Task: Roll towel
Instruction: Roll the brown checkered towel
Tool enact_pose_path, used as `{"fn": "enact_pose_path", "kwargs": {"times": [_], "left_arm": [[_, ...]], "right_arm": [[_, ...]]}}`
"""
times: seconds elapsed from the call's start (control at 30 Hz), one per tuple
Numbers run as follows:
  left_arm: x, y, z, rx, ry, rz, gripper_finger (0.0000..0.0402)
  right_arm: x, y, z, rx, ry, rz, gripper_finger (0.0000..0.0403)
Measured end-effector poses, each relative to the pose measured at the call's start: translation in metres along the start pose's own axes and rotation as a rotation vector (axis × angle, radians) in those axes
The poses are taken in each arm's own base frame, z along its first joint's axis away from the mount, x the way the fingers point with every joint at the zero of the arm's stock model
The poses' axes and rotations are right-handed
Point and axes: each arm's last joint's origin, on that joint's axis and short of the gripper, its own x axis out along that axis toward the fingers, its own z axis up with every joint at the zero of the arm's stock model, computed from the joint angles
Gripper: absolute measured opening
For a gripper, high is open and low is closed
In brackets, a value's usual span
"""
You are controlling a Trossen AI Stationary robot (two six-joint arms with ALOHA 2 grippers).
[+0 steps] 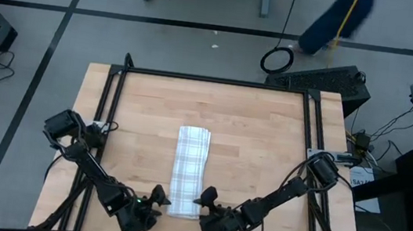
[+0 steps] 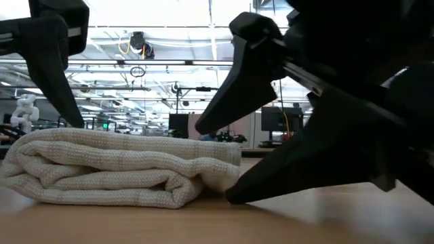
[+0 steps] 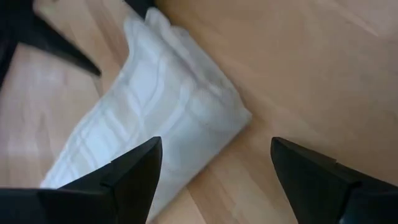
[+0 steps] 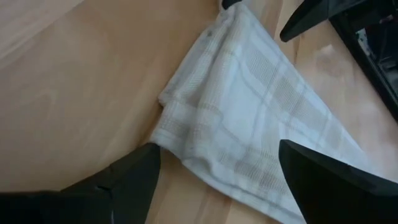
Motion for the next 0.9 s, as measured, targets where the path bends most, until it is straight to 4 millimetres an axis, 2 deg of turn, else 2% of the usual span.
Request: {"fn": "enact_pose_path", "kwargs": {"times": [0.33, 0.5, 0.67, 0.9], "left_arm": [[0.002, 0.002, -0.001, 0.062, 0.02, 0.045, 0.0304], [0.004, 0.006, -0.002, 0.079, 0.024, 0.051, 0.0304], [0.015, 0.01, -0.003, 0.076, 0.025, 0.033, 0.0304], [0.022, 0.009, -0.002, 0.101, 0.012, 0.039, 0.0292]], "right_arm": [[-0.003, 0.004, 0.002, 0.006, -0.021, 0.018, 0.0318], [-0.002, 0.003, 0.002, 0.115, -0.016, 0.021, 0.0318], [0.0, -0.001, 0.004, 0.202, -0.038, 0.022, 0.0317], [0.002, -0.004, 0.005, 0.212, -0.053, 0.014, 0.029]]}}
